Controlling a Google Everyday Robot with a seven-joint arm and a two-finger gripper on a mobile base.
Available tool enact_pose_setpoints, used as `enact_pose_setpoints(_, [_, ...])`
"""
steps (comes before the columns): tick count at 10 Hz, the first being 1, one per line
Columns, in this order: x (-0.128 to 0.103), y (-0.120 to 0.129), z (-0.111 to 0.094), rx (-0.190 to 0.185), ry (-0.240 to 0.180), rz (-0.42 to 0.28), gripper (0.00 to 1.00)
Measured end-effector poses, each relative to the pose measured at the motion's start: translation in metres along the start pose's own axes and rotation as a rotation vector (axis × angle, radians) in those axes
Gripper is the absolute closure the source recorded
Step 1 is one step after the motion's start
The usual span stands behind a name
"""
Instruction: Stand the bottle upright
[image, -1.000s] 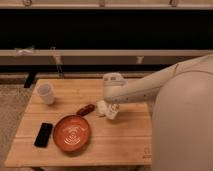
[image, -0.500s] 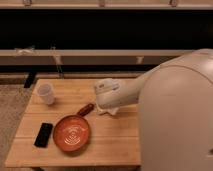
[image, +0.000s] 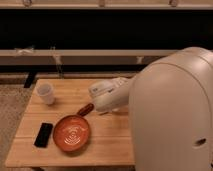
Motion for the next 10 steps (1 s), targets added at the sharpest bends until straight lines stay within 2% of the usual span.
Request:
enact_pose_setpoints(2, [0.0019, -0.0012, -0.0009, -0.009, 0.056, -0.013, 1.00])
enact_pose_setpoints(4, [0.0010, 0.0000, 0.0008, -0.016, 0.130, -0.032, 1.00])
enact_pose_setpoints(6, [-0.0021, -0.0018, 0.0021, -0.019, 0.173, -0.049, 1.00])
enact_pose_setpoints(8, [-0.0033, -0.0013, 0.0046, -0.022, 0.249, -0.062, 1.00])
enact_pose_setpoints(10, [-0.0047, 0.0012, 0.0059, -0.022, 0.294, -0.065, 1.00])
